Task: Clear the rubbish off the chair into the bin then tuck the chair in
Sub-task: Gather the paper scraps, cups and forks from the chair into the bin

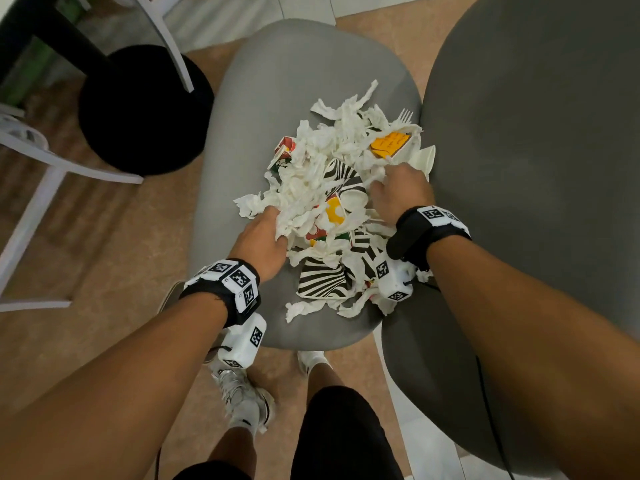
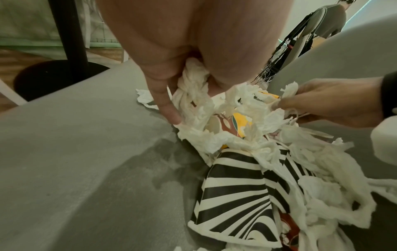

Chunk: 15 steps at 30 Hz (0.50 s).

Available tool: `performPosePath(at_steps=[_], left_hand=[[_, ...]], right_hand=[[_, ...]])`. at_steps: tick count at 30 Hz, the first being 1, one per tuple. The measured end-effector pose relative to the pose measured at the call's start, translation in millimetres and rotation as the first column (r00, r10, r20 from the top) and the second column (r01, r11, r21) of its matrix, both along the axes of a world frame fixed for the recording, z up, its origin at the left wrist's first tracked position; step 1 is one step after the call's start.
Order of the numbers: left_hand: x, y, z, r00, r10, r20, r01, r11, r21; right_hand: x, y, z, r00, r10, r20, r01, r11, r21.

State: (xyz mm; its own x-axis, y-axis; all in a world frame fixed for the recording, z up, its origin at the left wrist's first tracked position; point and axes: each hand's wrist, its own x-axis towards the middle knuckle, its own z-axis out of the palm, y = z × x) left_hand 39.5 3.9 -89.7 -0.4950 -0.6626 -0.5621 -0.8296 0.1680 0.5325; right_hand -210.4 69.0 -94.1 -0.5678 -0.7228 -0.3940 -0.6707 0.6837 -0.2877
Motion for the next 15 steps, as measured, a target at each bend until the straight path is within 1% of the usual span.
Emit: performPosePath(at_steps=[2,4,6,8,10,11,13,14,15], left_hand=[[0,1,0,1.000,0.008,0.000,-0.008,1.000,0.011],[1,1,1,1.000,0.011,-0.008,-0.011,1.000,0.019],[4,0,1,1.000,0.025,-0.009,-0.025,0.999,0.031],[7,-1,1,0.999,0.048,-0.004,-0.048,0.998,0.033],[10,-3,2,0.997,0.070,0.013,-0.071,0.997,0.026],[12,-4,3,0.997,0.076,0.018,-0.076,0.997,0.022],[15,-5,4,0.997,0.077,0.017,-0.077,0.997,0.015],[16,-5,5,0.997,0.078,0.010,-0.078,0.997,0.014],[18,-5,6,0.997,0.081,0.000,-0.081,0.997,0.016]], right_hand=[[4,1,5,0.995,-0.055,0.082,0.064,0.991,-0.115],[11,2,11,0.977,-0.121,0.177,0.158,0.964,-0.214],[19,0,15,0.941,-0.213,0.262,0.285,0.918,-0.276],[25,-4,18,0.884,-0.317,0.342,0.424,0.853,-0.304],[32,-8,22,0.804,-0.384,0.453,0.546,0.778,-0.310],[35,-10,24,0.748,-0.395,0.533,0.603,0.740,-0.298],[41,-14,24,0.585,-0.416,0.696,0.716,0.667,-0.203],[44,-15,20,0.524,-0.436,0.732,0.739,0.660,-0.135],[46,-16,18,0.514,-0.469,0.718,0.729,0.680,-0.077]])
